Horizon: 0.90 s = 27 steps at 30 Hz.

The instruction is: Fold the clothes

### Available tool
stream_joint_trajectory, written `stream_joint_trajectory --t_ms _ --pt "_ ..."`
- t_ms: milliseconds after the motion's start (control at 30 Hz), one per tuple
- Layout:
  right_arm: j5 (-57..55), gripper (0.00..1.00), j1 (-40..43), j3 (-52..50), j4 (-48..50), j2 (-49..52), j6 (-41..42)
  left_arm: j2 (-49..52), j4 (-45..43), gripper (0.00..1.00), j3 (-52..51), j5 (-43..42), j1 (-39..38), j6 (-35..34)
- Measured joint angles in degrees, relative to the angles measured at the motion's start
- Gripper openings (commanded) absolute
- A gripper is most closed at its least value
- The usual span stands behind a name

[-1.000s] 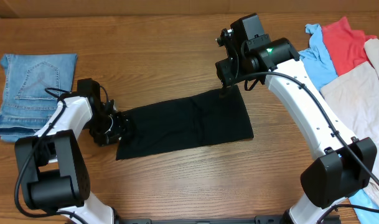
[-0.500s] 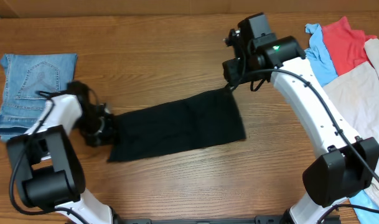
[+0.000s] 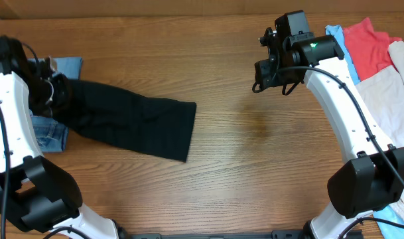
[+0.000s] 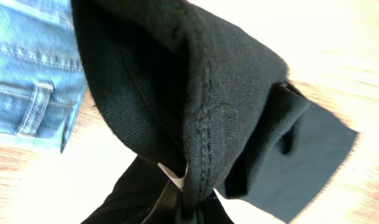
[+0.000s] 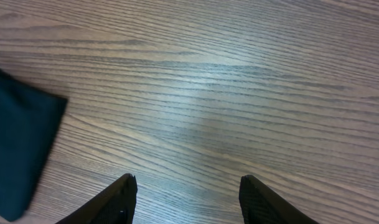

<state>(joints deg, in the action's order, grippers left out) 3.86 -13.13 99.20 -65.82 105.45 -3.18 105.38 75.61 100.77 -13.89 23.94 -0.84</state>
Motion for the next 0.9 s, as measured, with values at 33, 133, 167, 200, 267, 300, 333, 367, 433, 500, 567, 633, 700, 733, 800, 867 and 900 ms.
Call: stream_joint_trajectory --t_ms 33,133,167,200,267,300,333,367,433,500,567,633,700,733,800,867,900 --pt "0.02 0.57 0.00 0.00 0.00 0.00 -0.02 -0.20 0.33 0.04 0.87 -0.02 -0.46 0.00" --pt "0.00 0.57 0.02 0.00 -0.02 0.00 0.02 -0.74 2.01 0.04 2.03 -0.57 -3.10 0.00" --pt "0.00 0.57 0.02 0.00 -0.11 0.00 0.00 -0.79 2.40 0.04 2.03 -0.68 -4.02 0.00" --pt "0.00 0.57 0.00 0.00 -0.24 0.00 0.00 -0.79 2.71 0.04 2.03 -0.68 -5.55 0.00" --pt "0.00 0.57 0.02 0.00 -0.46 0.00 0.00 -0.79 2.67 0.05 2.03 -0.76 -8.66 -0.02" --pt "-0.02 0.57 0.02 0.00 -0.63 0.00 0.00 -0.79 2.73 0.05 2.03 -0.83 -10.25 -0.02" --pt "0.00 0.57 0.02 0.00 -0.76 0.00 0.00 -0.79 2.86 0.06 2.03 -0.83 -12.22 -0.02" --pt "0.00 0.57 0.02 0.00 -0.85 0.00 0.00 -0.79 3.06 0.06 2.03 -0.76 -14.27 -0.02" --pt "0.00 0.57 0.00 0.00 -0.94 0.00 0.00 -0.79 3.67 0.07 2.03 -0.17 -18.25 -0.07" --pt "0.02 0.57 0.02 0.00 -1.11 0.00 0.00 -0.79 4.11 0.08 2.01 0.81 -22.10 -0.07" --pt "0.00 0.57 0.00 0.00 -1.29 0.00 0.00 -0.76 3.87 0.08 1.33 2.69 -26.10 -0.09" --pt "0.00 0.57 0.00 0.00 -1.44 0.00 0.02 -0.79 2.97 0.08 -0.61 5.16 -29.70 -0.26" --pt "0.00 0.57 0.00 0.00 -1.73 0.00 0.00 -0.76 1.57 0.07 -3.93 7.52 -32.87 -0.63" --pt "0.00 0.57 0.00 0.00 -1.77 0.00 0.00 -0.74 0.70 0.07 -5.73 8.33 -34.05 -0.83" --pt "0.00 0.57 0.00 0.02 -1.77 0.00 0.00 -0.70 -1.14 0.07 -9.05 9.42 -35.71 -1.66" --pt "0.00 0.57 0.00 0.00 -1.84 0.00 -0.02 -0.59 -2.56 0.07 -11.43 9.88 -36.70 -2.36" --pt "0.00 0.57 0.00 0.00 -1.90 0.00 0.00 -0.48 -3.06 0.07 -12.26 9.94 -37.09 -2.64"
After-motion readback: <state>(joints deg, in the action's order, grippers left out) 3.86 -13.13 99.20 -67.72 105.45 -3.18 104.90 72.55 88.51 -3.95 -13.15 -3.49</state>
